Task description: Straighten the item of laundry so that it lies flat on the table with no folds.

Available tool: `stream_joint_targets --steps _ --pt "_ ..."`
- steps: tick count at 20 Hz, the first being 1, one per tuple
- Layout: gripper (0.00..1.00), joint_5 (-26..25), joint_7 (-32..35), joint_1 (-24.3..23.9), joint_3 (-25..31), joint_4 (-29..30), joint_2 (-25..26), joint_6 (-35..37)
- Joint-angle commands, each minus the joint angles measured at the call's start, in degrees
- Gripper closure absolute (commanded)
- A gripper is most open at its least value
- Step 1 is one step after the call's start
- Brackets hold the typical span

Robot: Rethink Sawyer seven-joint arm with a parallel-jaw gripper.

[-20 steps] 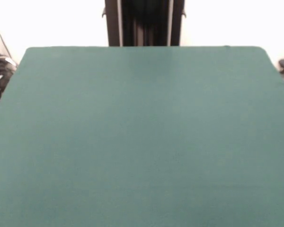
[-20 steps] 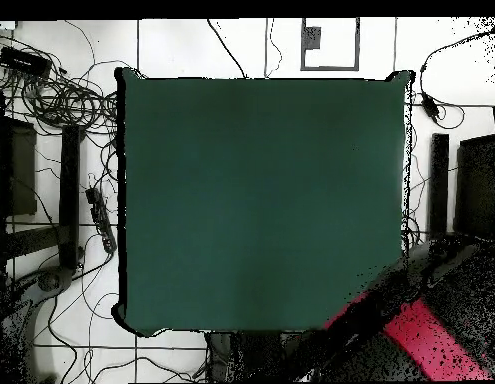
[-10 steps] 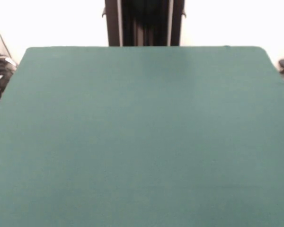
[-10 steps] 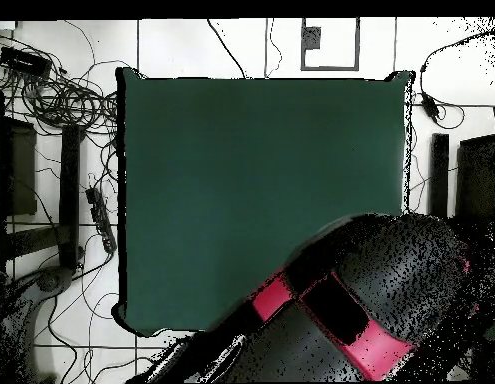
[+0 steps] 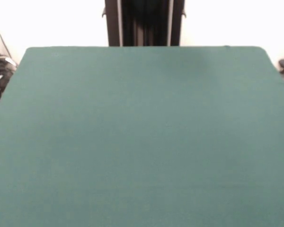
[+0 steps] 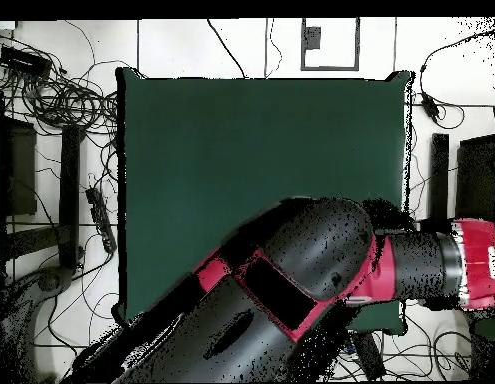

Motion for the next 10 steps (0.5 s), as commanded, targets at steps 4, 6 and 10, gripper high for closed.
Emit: stream_joint_targets --steps 4,6,10 --pt "1.00 11.83 22.61 4.47 5.73 8.34 9.00 8.93" --pt "1.00 13.40 21.85 5.27 5.65 8.92 9.33 8.93" --pt "1.00 15.59 20.37 6.03 6.39 10.60 10.38 5.92"
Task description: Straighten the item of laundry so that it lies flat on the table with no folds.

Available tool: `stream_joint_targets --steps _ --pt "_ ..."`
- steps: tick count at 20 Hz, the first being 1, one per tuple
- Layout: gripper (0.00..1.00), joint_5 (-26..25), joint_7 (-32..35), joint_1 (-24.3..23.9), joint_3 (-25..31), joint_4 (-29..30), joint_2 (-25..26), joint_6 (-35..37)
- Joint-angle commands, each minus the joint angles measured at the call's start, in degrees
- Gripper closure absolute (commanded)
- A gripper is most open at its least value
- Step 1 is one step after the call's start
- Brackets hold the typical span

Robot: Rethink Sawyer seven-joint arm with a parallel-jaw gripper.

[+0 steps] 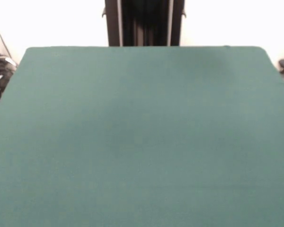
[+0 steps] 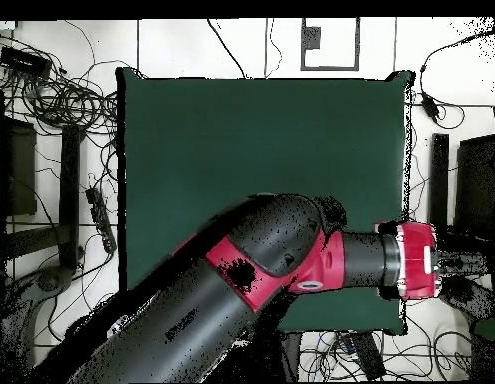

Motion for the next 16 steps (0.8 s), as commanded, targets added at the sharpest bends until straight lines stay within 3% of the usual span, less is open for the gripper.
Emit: stream_joint_targets --steps 1,16 --pt "1.00 8.43 19.60 2.57 6.42 7.84 4.81 2.96" --pt "1.00 19.26 23.81 7.18 5.87 12.15 12.98 0.23"
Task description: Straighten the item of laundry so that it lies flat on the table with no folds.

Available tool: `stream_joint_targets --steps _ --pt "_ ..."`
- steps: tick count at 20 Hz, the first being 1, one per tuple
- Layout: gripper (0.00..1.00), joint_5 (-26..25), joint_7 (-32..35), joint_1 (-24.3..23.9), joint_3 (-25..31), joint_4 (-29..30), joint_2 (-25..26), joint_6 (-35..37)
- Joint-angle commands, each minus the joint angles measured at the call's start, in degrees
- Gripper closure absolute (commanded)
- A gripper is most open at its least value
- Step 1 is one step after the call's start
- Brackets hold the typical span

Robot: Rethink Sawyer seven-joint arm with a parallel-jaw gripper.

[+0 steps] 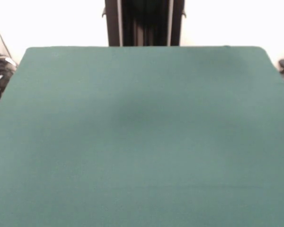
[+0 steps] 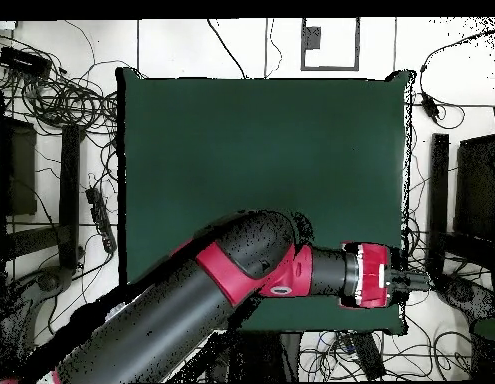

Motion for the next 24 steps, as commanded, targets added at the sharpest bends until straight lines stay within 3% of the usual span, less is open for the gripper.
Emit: stream_joint_targets --steps 1,9,16,24 --pt "1.00 10.09 24.37 3.69 5.67 6.09 6.35 0.22" --pt "1.00 19.99 28.91 6.01 3.71 4.73 14.58 4.40" --pt "1.00 27.13 27.50 7.91 2.96 3.74 17.12 8.75" --pt "1.00 33.04 30.03 9.67 3.96 4.00 20.65 5.86"
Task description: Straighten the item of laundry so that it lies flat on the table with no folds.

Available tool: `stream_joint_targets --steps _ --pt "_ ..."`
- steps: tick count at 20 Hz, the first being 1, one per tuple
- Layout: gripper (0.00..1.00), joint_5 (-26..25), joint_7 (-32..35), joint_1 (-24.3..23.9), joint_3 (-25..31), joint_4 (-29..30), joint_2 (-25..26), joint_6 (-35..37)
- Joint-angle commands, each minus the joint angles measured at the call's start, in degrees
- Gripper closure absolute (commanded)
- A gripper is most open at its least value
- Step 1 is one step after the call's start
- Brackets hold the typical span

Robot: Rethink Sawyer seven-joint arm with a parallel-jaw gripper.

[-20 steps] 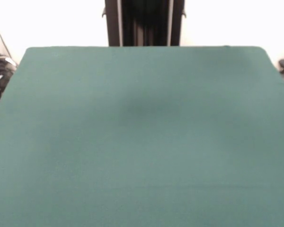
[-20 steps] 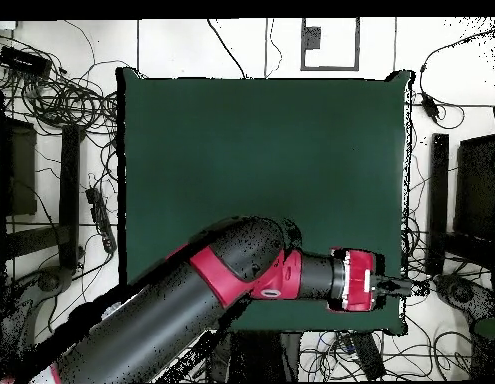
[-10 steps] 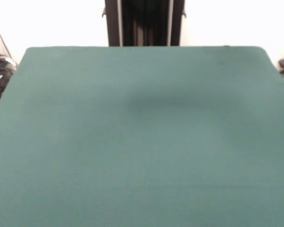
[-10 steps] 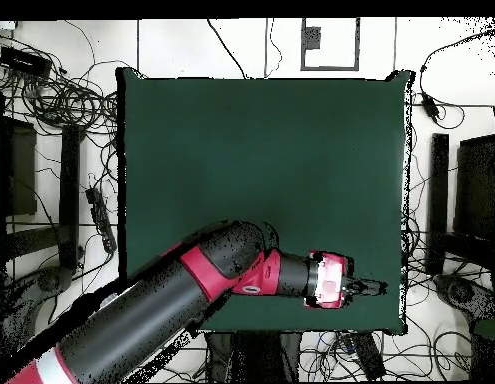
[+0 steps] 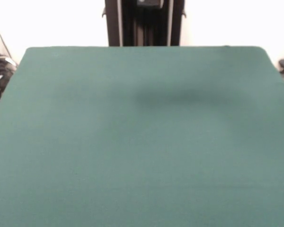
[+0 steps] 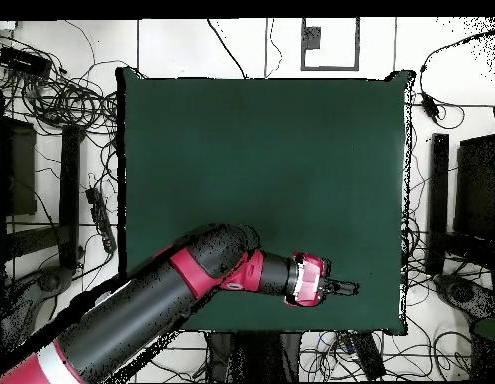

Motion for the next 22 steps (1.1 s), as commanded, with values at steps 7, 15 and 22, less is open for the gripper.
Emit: stream_joint_targets --steps 7,15,22 --pt "1.00 17.19 24.69 2.92 5.46 -1.63 12.07 -1.15" --pt "1.00 25.52 25.68 3.25 3.21 -4.51 19.35 -2.83" --pt "1.00 32.54 26.36 4.07 1.18 -5.88 24.93 -3.31"
